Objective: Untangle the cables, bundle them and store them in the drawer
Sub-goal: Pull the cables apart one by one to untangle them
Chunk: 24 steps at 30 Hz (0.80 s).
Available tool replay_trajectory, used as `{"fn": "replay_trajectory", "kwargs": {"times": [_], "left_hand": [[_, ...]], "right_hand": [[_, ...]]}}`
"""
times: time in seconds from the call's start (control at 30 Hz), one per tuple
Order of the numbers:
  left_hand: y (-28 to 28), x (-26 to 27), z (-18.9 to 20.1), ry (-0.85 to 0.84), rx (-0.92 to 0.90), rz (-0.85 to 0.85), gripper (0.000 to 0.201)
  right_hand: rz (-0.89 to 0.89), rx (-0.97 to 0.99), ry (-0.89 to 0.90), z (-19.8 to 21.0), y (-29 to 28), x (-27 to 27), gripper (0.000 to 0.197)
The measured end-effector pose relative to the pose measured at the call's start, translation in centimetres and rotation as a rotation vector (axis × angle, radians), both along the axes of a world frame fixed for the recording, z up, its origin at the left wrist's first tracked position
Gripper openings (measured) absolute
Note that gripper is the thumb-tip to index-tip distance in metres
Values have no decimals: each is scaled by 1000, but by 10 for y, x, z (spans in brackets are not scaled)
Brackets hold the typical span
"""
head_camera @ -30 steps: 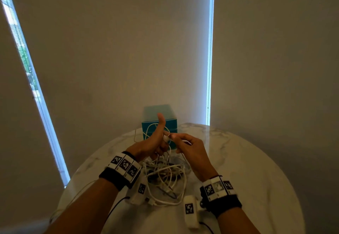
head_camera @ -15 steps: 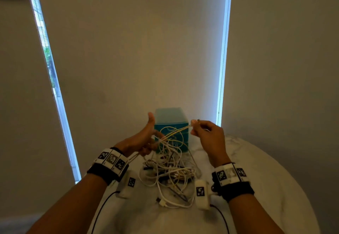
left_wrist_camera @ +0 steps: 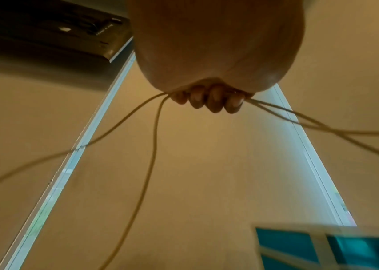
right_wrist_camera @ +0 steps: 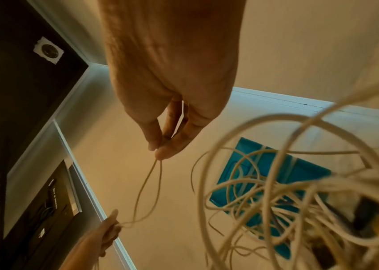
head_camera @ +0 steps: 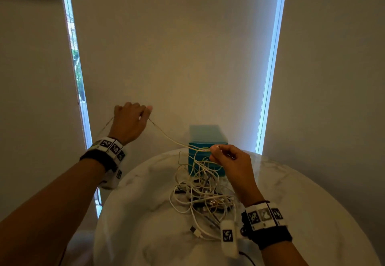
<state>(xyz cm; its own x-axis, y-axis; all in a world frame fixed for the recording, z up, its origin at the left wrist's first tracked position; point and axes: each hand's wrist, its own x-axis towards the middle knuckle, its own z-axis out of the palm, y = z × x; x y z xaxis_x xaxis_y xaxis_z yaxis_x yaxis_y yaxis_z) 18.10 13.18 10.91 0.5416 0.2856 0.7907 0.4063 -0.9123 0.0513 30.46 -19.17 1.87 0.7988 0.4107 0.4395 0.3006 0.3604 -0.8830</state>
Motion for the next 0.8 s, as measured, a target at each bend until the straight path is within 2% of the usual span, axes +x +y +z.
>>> {"fn": "replay_trajectory", "kwargs": {"times": [0.1, 0.13, 0.17, 0.2, 0.3, 0.33, 0.37, 0.43, 0.5, 0.63, 0.7, 0.8], "left_hand": [[-1, 14, -42, 519, -138, 154, 43], [-3, 17, -60, 609, -215, 179, 44], [-9, 20, -73, 592, -284, 144, 43], [-19, 25, -81, 480, -344, 40, 42], [-84, 41, -80, -8, -658, -524, 37], [-111, 46, -75, -54, -759, -687, 38], [-135, 50, -71, -31, -821, -782, 42], [-165, 62, -72, 74, -920, -815, 57], [-174, 76, -81, 126, -1029, -768, 73], [-177, 89, -95, 260, -1001, -703, 89], [-176, 94, -104, 250, -958, -715, 83], [-170, 99, -116, 208, -865, -704, 58]], "right_hand": [[-53, -15, 18, -18, 3, 1, 15], [-63, -22, 17, -22, 3, 0, 13], [-75, -38, 6, -25, 3, 0, 12], [-87, -55, -11, -27, 2, 1, 11], [-98, -48, -30, -28, 2, 7, 11], [-103, -42, -27, -28, 1, 8, 11], [-108, -36, -27, -29, 1, 9, 12], [-121, -27, -37, -32, -2, 10, 13], [-121, -34, -40, -36, -5, 11, 15], [-148, -59, -47, -43, -7, 17, 16], [-153, -42, -29, -43, -9, 21, 17], [-129, -39, -49, -44, -9, 25, 17]]}}
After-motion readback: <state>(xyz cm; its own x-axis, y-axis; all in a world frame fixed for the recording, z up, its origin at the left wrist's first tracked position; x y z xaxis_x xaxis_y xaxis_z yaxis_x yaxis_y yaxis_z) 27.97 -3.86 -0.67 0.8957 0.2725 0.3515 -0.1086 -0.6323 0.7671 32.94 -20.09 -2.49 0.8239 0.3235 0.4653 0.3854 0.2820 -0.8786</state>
